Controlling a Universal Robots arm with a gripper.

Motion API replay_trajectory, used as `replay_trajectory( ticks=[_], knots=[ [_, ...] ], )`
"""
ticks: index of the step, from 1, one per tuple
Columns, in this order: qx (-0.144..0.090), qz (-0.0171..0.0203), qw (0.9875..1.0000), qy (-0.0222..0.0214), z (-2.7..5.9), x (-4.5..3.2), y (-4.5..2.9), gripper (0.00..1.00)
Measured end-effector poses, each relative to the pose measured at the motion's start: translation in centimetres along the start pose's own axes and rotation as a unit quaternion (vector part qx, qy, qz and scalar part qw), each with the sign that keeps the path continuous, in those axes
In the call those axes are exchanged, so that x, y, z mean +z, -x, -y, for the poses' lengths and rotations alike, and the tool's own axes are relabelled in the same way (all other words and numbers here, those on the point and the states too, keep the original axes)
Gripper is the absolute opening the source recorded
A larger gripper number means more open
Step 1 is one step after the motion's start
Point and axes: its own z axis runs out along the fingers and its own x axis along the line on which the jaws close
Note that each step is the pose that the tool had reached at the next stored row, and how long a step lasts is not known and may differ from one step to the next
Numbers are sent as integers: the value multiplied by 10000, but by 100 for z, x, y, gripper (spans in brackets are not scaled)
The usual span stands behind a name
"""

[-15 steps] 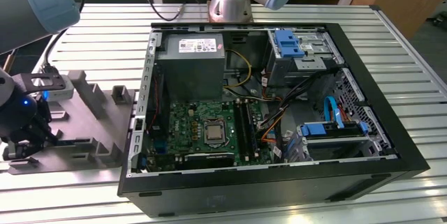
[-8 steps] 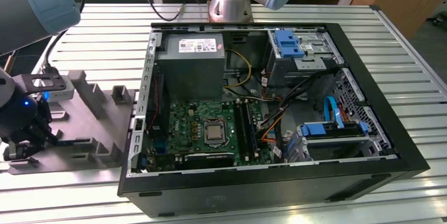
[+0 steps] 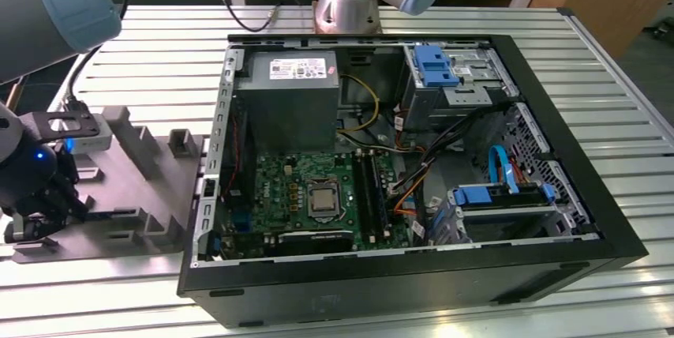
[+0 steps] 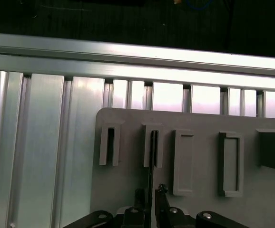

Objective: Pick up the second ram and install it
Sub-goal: 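Pick up the second ram and move it above second insertion slot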

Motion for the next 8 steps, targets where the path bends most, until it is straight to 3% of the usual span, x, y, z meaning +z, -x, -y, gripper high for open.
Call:
replay_trajectory(
  ticks=[8],
  knots=[
    [1,-15,10000,2,26,-28,1,23]
  ],
)
